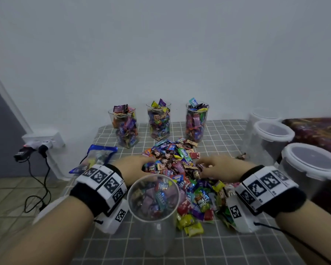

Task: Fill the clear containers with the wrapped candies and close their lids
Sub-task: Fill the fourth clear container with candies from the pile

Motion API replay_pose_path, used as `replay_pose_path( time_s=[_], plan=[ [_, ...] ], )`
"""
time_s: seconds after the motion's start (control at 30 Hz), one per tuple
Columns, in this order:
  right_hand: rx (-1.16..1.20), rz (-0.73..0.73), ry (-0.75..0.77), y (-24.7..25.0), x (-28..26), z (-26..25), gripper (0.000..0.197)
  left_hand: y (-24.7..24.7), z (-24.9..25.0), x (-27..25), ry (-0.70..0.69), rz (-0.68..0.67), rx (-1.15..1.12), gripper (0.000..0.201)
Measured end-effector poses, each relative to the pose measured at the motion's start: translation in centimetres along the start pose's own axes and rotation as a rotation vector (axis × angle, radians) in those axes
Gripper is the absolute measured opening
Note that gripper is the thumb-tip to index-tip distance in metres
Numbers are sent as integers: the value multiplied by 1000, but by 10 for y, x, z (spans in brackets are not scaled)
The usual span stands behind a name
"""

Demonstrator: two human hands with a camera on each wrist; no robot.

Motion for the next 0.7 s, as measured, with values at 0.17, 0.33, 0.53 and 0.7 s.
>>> replay_pose_path(
  time_s=[0.17,0.33,0.53,0.7],
  plan=[
    [-113,34,25,-26,-11,-1,75,-16,9,-22,22,-12,57,86],
    [-108,101,62,-47,-5,-6,92,-27,15,-23,42,-35,55,101],
    [-127,111,42,-66,4,-8,118,-49,12,-13,50,-41,-23,98],
    [-138,116,34,-68,8,-7,104,-52,14,-13,28,27,-10,82]
  ],
)
Point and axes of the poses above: each hand's wrist, its own x-axis towards the middle knuckle, its own y-axis out of the back of the hand, z = x × y, the point moved 3 cm from there along x, towards the middle knuckle, and after that the axes turned 9 degrees about x, right-handed, at the moved point
